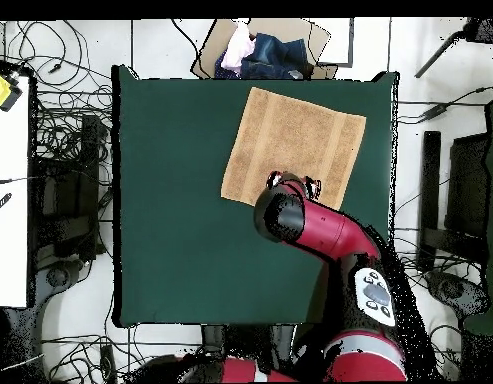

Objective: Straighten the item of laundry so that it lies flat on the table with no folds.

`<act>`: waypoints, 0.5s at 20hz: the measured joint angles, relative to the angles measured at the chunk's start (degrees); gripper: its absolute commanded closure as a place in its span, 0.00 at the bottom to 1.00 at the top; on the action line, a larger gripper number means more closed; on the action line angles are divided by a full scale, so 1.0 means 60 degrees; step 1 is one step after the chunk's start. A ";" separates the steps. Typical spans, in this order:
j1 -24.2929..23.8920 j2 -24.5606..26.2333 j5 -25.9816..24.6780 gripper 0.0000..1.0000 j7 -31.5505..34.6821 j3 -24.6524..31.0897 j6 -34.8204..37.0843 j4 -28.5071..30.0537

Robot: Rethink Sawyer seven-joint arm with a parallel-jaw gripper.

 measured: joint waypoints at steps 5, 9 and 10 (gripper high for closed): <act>0.0000 -0.0473 -0.0002 0.00 0.0000 -0.0001 -0.0105 0.0304; 0.0005 -0.1052 -0.0002 0.00 0.0000 -0.0003 -0.0004 0.0577; 0.0002 -0.1264 -0.0004 0.00 0.0000 -0.0004 0.0075 0.0677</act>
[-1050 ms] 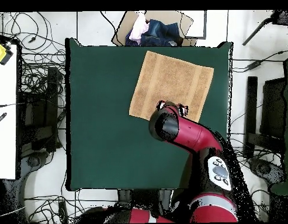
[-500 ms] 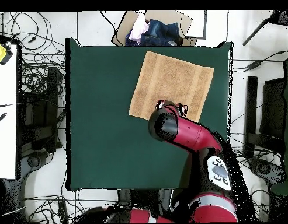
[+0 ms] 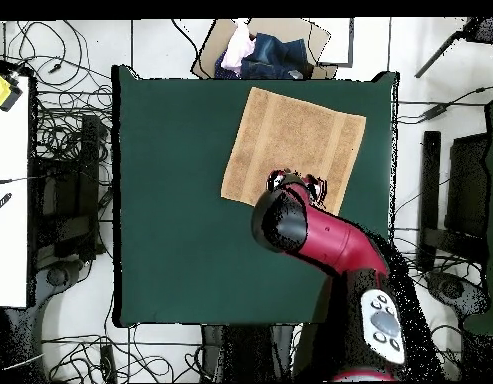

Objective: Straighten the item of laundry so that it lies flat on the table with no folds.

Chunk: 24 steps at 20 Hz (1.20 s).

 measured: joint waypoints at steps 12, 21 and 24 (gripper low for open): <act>-0.0671 -0.1155 -0.0006 0.00 0.0000 0.0584 0.0648 0.0410; -0.1454 -0.0740 -0.0008 0.00 0.0000 0.1273 0.0646 0.0407; -0.1570 -0.0451 -0.0006 0.00 0.0000 0.1394 0.0646 0.0404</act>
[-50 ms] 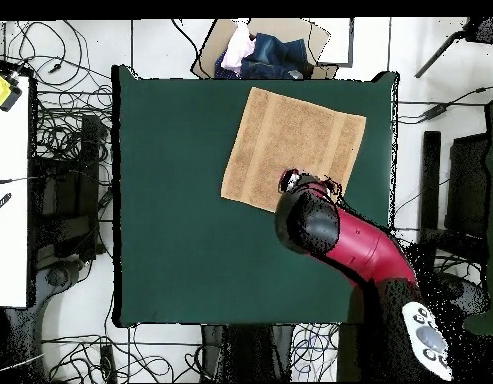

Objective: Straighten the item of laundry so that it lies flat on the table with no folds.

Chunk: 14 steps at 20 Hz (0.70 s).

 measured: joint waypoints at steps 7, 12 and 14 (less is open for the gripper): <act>0.0071 0.0380 -0.0067 0.00 0.0000 0.0006 0.0000 0.0000; 0.0217 0.0403 -0.0065 0.00 0.0000 0.0004 -0.0002 -0.0003; 0.0301 0.0404 -0.0067 0.00 0.0000 0.0004 0.0000 -0.0001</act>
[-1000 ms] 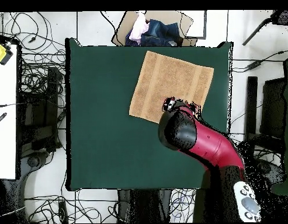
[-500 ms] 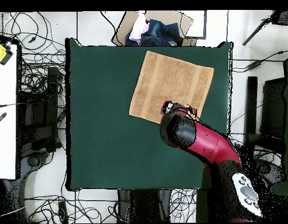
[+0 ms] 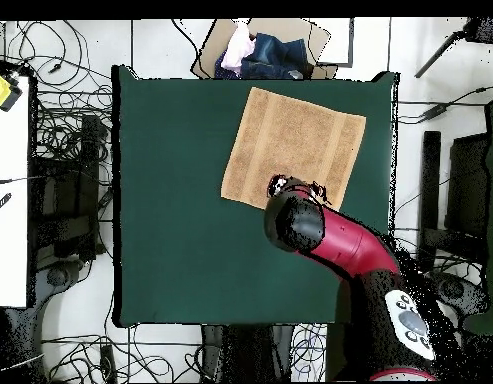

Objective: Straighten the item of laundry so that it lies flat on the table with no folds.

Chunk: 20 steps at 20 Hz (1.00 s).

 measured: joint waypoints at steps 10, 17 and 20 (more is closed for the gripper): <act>0.0569 -0.0049 0.0000 0.00 0.0000 -0.0103 -0.0002 0.0000; 0.0534 -0.0236 0.0000 0.00 0.0000 -0.0103 -0.0004 0.0001; 0.0225 -0.0204 0.0002 0.00 0.0000 -0.0036 -0.0050 -0.0003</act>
